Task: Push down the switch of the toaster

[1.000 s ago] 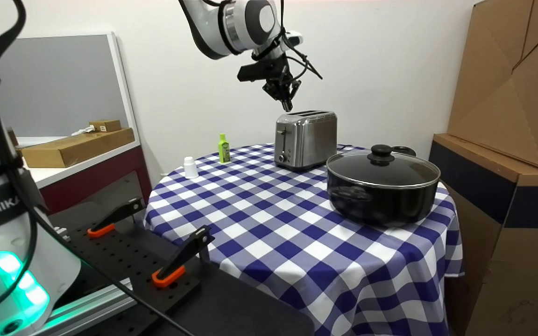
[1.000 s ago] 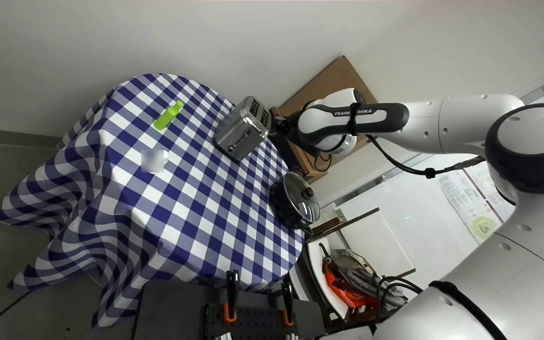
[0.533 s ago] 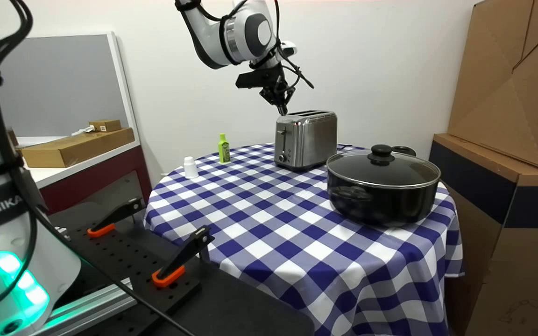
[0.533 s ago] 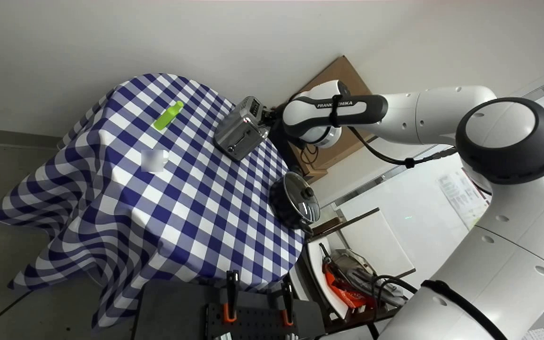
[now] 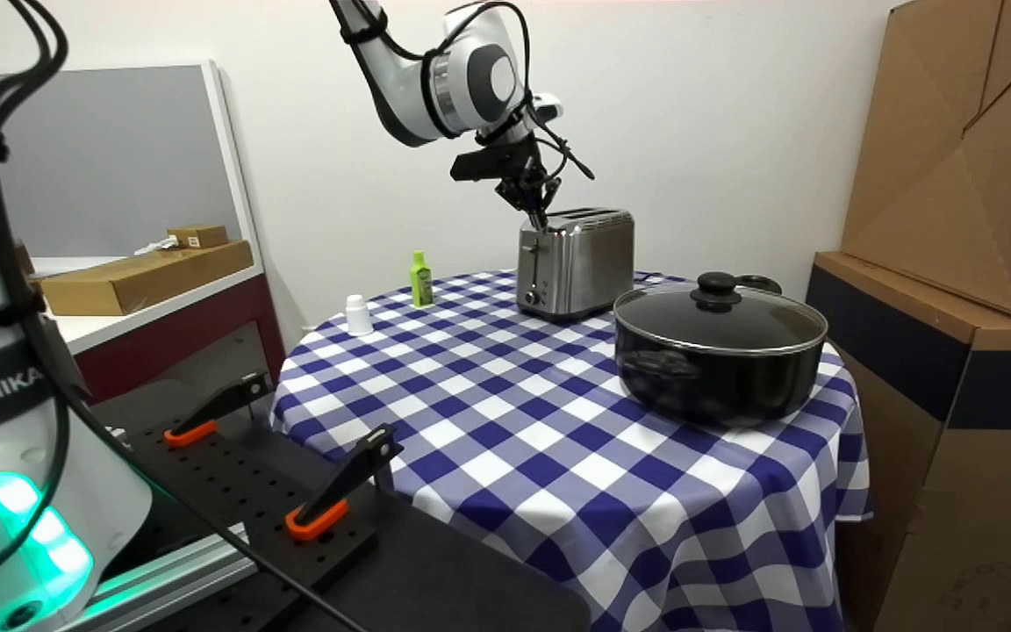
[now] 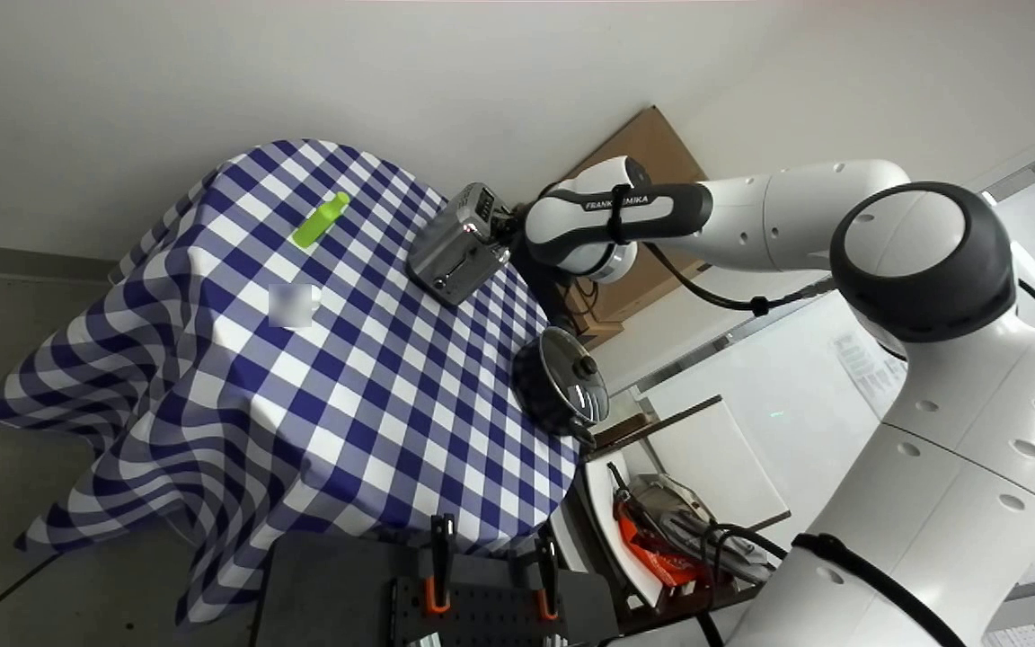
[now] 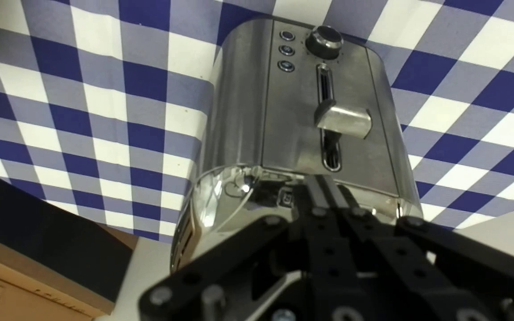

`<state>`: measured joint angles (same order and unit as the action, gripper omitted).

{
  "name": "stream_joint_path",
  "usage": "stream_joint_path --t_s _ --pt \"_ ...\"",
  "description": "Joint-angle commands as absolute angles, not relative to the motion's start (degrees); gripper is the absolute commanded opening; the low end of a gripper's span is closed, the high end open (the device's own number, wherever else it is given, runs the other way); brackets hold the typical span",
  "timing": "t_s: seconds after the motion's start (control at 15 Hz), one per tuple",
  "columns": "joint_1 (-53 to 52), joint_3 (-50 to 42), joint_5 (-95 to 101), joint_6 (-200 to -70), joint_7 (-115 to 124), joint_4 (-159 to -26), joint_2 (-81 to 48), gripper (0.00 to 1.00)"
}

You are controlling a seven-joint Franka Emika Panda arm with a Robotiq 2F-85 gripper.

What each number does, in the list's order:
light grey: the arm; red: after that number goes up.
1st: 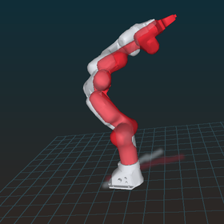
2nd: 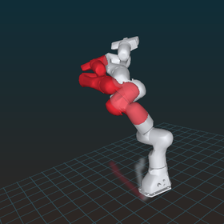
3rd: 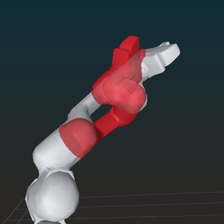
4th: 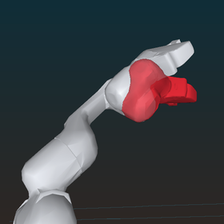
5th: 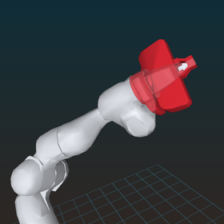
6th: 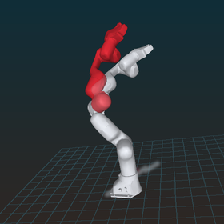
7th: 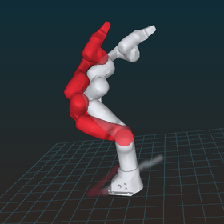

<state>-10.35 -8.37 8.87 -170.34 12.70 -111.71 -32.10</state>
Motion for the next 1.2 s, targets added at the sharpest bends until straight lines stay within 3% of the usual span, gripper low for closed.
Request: stream_joint_path --t_s 0.0,1.13 --pt "-11.1 -8.8 7.7 -169.4 12.5 -109.7 -34.9 0.00" --pt "-11.4 -8.8 7.7 -170.0 11.7 -104.4 -46.3 0.00"
